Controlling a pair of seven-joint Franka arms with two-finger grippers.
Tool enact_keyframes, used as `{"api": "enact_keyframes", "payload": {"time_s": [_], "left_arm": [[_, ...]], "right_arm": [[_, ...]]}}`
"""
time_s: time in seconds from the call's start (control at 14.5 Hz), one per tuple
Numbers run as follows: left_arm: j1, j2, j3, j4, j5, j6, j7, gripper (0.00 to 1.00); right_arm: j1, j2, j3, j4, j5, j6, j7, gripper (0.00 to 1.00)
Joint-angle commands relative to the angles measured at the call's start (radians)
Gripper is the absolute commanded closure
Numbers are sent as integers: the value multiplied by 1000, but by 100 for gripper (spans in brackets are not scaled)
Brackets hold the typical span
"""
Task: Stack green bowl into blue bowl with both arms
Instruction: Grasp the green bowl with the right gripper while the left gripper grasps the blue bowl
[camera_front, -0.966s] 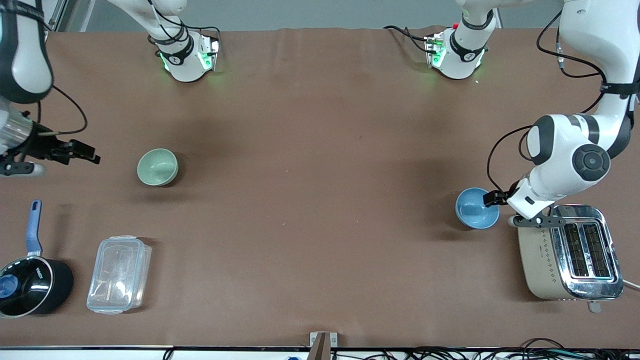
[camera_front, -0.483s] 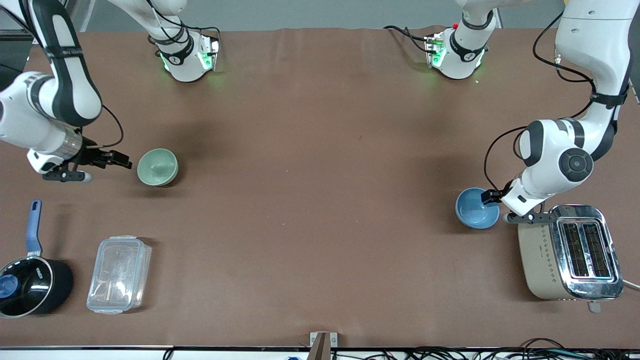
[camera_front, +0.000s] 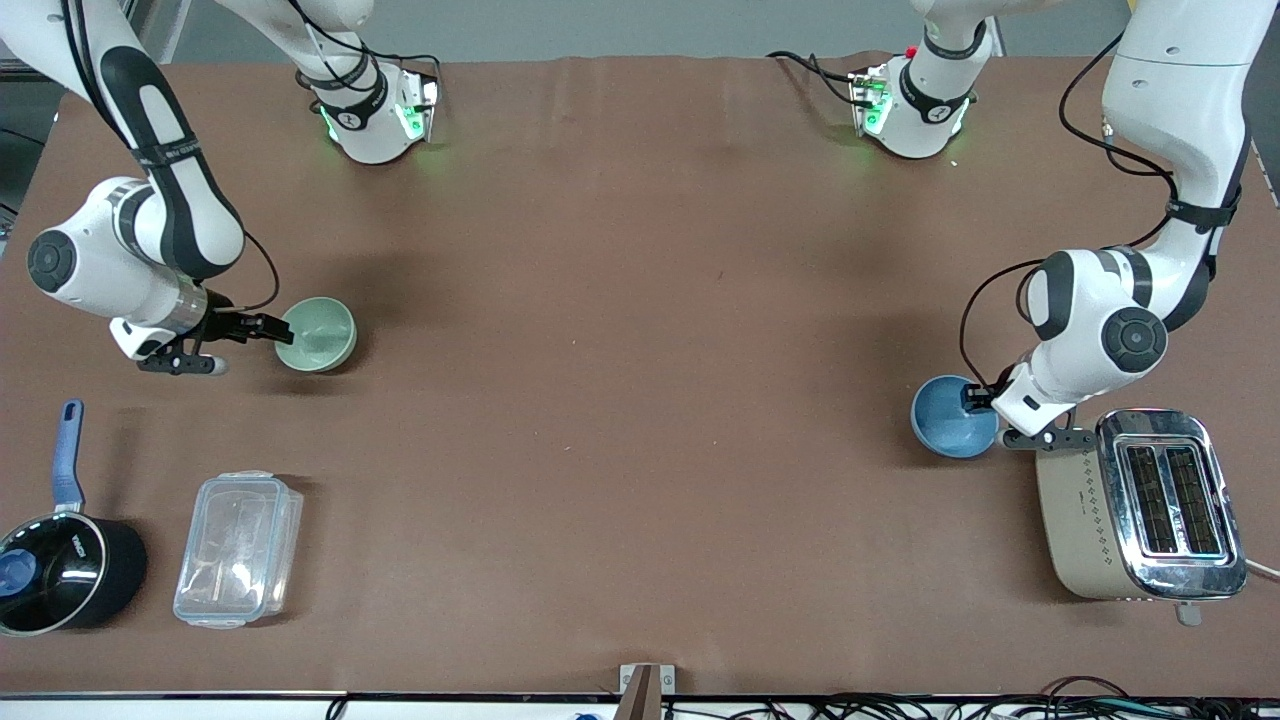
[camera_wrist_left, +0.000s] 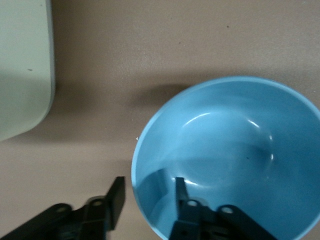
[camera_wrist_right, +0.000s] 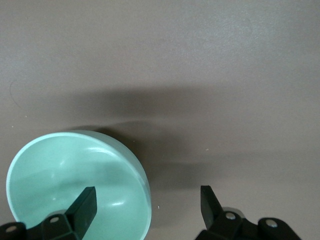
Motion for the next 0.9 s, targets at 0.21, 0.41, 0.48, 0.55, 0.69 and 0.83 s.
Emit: {"api": "enact_keyframes", "payload": {"time_s": [0.21, 0.41, 0.48, 0.55, 0.69, 0.83], "left_arm": [[-1, 7, -4, 19, 28, 9, -26, 100], [-7, -2, -15, 57, 28, 2, -24, 100], [-10, -5, -22, 74, 28, 0, -24, 100], [-9, -7, -41, 89, 27, -1, -24, 100], [-9, -16, -82, 108, 25, -1, -26, 100], [-10, -15, -130, 128, 11, -1, -27, 100]], "right_arm": [[-9, -28, 16, -133, 25, 176, -20, 11], [-8, -28, 16, -140, 25, 182, -20, 30], [-6, -28, 16, -140, 25, 182, -18, 44], [-6, -28, 16, -140, 25, 182, -18, 60], [3, -30, 16, -140, 25, 179, -18, 79], [9, -32, 16, -138, 25, 178, -18, 89]]}}
